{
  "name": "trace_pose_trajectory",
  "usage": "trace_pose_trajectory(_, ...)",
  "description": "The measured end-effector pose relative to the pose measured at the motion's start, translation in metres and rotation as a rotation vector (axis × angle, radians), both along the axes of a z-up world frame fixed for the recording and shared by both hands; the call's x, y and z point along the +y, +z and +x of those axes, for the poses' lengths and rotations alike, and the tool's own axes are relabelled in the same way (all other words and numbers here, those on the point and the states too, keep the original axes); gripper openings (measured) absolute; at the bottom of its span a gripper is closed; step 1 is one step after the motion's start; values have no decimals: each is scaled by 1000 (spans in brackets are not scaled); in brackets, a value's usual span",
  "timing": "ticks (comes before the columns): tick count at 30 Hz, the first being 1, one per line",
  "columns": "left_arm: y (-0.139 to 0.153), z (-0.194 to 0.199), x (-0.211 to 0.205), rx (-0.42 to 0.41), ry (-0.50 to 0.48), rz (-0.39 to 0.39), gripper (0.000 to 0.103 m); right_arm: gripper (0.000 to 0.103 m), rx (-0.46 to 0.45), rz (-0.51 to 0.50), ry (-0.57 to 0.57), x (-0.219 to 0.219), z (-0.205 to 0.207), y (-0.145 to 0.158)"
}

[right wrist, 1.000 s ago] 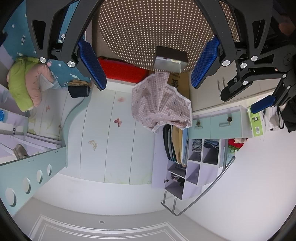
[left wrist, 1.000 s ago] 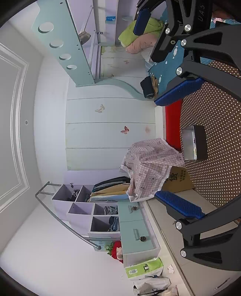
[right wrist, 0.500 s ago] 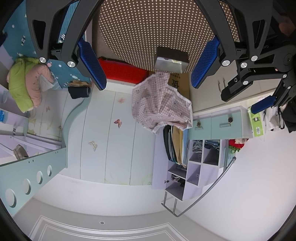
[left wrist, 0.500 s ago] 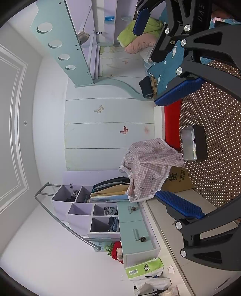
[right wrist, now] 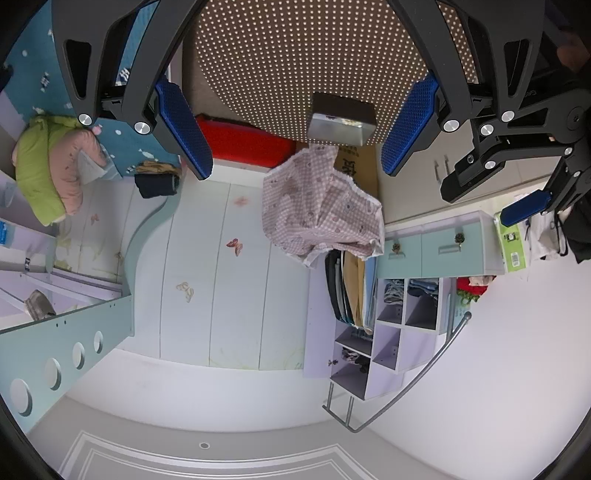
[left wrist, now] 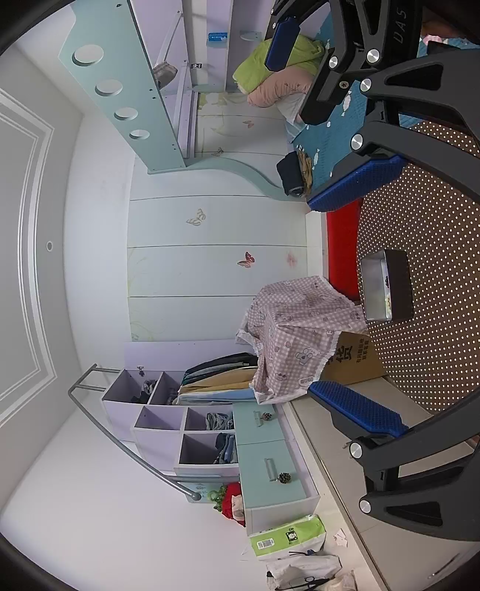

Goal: Organize jewelry

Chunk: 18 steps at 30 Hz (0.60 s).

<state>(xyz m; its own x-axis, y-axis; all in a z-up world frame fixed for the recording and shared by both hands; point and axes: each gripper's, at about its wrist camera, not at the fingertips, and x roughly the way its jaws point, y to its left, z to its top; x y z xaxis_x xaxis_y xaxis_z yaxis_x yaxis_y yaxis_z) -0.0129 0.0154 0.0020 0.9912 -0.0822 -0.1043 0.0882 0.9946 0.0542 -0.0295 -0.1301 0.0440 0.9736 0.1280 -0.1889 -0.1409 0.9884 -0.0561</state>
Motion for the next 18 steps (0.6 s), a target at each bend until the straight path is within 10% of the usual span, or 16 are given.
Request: trace_pose_trajectory(18,-2,4,4,7,-2,1,90,90,5,1,1,-1,1,-1)
